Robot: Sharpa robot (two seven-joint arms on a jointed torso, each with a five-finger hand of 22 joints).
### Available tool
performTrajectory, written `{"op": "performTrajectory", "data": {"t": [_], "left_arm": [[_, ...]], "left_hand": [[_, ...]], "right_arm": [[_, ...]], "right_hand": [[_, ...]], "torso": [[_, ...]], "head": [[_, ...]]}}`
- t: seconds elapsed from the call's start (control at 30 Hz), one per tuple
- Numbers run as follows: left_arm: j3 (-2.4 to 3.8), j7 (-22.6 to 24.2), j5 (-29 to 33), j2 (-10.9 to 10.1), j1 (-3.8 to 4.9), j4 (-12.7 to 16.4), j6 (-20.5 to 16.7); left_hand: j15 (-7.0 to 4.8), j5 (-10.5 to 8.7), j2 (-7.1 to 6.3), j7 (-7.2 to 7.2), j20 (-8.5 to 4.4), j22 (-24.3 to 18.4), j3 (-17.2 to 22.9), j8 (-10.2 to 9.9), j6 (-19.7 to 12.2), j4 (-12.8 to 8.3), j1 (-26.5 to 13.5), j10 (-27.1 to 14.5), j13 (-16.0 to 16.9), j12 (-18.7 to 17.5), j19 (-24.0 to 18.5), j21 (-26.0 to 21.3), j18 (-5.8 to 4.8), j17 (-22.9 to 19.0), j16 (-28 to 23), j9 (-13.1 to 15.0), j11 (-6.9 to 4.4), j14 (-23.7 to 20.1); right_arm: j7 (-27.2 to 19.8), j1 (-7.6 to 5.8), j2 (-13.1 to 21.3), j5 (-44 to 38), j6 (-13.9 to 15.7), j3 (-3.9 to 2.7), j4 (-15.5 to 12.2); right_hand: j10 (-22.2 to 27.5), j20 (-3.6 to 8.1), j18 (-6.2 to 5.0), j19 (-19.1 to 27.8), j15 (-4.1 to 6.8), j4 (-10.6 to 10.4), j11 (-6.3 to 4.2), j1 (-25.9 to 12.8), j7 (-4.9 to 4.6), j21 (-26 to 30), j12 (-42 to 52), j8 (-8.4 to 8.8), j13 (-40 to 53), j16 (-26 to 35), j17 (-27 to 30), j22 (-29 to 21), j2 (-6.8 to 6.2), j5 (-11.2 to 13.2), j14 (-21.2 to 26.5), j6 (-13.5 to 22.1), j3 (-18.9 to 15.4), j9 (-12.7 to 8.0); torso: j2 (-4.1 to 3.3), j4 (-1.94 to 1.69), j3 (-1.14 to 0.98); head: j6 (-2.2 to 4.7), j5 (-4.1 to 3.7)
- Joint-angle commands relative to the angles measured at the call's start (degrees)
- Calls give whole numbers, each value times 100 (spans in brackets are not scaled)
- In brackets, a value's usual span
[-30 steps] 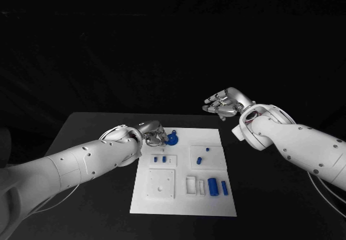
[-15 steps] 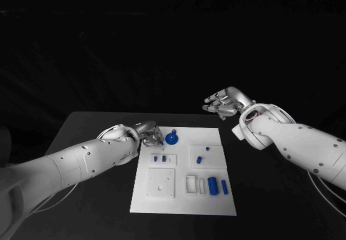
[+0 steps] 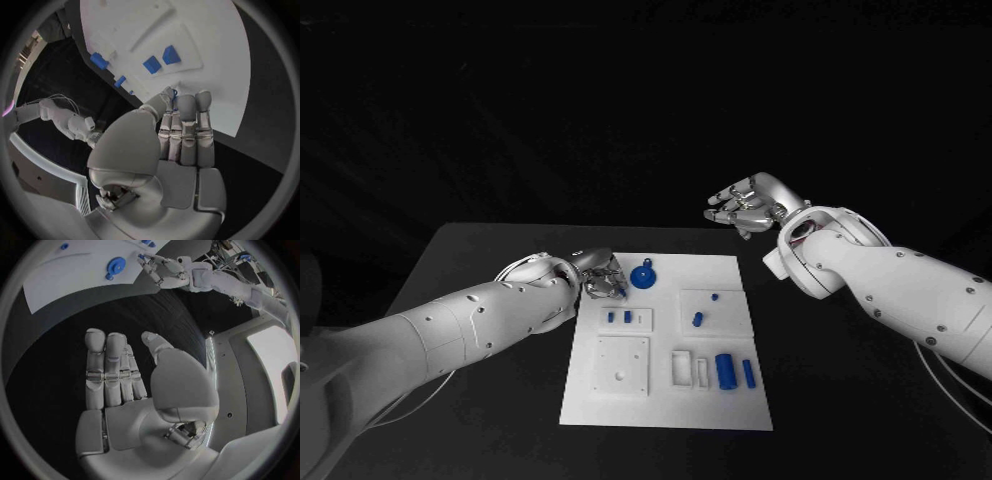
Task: Assemble the parts on the task board
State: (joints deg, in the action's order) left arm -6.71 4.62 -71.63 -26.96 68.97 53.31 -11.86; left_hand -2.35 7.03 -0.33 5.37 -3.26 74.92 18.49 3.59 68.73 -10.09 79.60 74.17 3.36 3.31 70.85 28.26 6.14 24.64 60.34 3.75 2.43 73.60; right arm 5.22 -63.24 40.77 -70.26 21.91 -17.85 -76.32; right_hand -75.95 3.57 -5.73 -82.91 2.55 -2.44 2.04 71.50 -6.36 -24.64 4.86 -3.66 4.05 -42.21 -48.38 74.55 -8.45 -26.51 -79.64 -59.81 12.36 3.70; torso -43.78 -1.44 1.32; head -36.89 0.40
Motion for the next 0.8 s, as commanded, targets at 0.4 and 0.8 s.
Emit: {"op": "performTrajectory", "data": {"t": [0.4,0.8], "left_arm": [[-18,6,-16,43,-10,-26,159],[-42,-14,-39,73,-17,-38,240]], "left_hand": [[6,19,55,15,-9,114,-29,4,12,-19,-1,16,7,10,18,14,38,-10,-15,10,-5,21],[10,17,62,17,-6,114,-26,3,2,-29,-2,5,7,10,15,14,40,-12,-23,9,-2,12]], "right_arm": [[-75,-1,4,3,0,-2,-5],[-80,-1,7,13,0,-2,-7]], "right_hand": [[0,5,-119,-22,-13,-6,26,-29,-48,29,-31,8,-8,-20,8,5,-49,-32,28,5,37,-7],[0,5,-119,-22,-13,-6,26,-29,-48,29,-31,8,-8,-20,8,5,-49,-32,28,5,37,-7]], "torso": [[0,0,-5],[-2,-2,1]], "head": [[-7,1],[-18,-9]]}}
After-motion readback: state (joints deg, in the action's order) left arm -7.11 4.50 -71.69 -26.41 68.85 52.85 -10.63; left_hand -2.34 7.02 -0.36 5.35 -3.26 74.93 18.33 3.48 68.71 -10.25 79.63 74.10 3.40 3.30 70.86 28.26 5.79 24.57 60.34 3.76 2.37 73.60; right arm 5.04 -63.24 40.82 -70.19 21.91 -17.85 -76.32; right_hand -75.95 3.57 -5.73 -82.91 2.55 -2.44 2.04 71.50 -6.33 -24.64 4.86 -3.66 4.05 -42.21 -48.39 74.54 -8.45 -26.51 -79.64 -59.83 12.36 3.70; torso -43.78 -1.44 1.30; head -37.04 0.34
